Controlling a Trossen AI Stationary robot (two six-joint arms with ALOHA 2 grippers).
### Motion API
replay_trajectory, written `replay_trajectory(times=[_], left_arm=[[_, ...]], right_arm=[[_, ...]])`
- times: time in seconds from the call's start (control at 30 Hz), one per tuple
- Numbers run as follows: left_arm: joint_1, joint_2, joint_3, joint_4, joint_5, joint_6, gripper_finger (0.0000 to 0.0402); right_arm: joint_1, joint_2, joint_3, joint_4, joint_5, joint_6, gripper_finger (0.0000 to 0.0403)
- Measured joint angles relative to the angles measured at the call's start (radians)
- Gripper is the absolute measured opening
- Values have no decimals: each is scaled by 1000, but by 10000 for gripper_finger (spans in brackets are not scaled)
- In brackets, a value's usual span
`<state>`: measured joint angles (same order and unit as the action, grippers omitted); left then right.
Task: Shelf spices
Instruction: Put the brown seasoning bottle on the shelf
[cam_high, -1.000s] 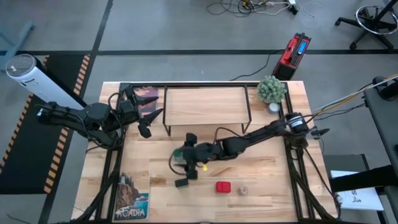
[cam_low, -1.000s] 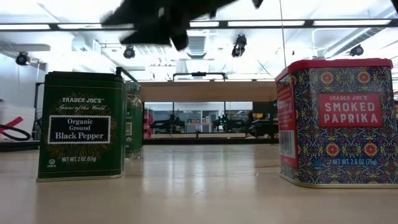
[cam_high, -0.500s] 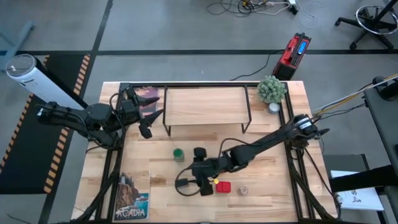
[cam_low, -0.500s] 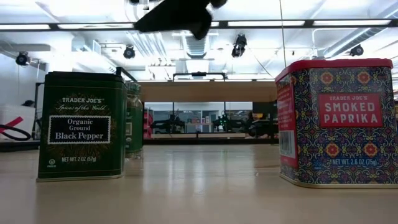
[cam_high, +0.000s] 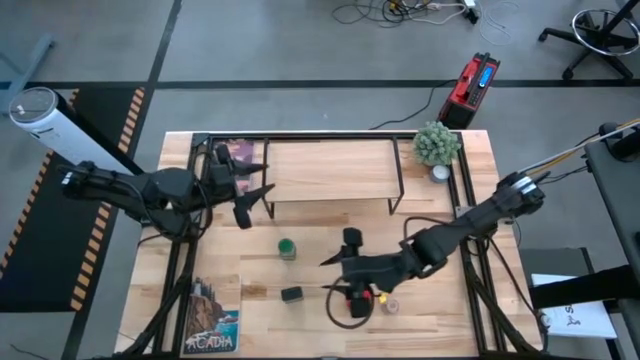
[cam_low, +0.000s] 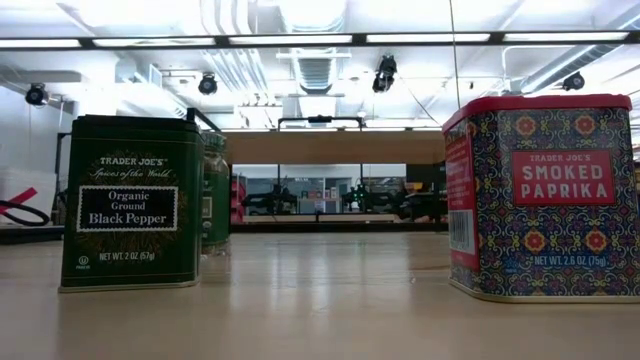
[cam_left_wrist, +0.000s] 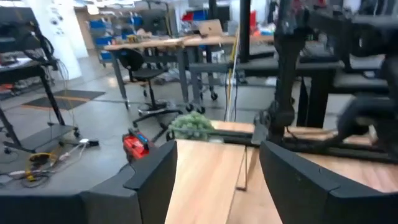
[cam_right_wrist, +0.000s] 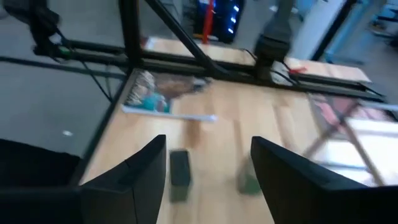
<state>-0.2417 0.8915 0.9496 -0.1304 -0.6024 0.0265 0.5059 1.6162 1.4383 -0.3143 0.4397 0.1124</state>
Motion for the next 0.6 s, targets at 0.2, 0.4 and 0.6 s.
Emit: replay_trajectory(times=[0.2,0.4,0.6], left_arm=[[-12,52,42,-16,46,-13,208],[-26,83,92,-27,49,-12,204],[-26,90,112,-74,47,-32,211]], right_arm=[[54,-46,-5,-198,18,112,225],[110,-56,-5,-415,-106,330,232],[152,-48,-6,-456,-247,469,242]])
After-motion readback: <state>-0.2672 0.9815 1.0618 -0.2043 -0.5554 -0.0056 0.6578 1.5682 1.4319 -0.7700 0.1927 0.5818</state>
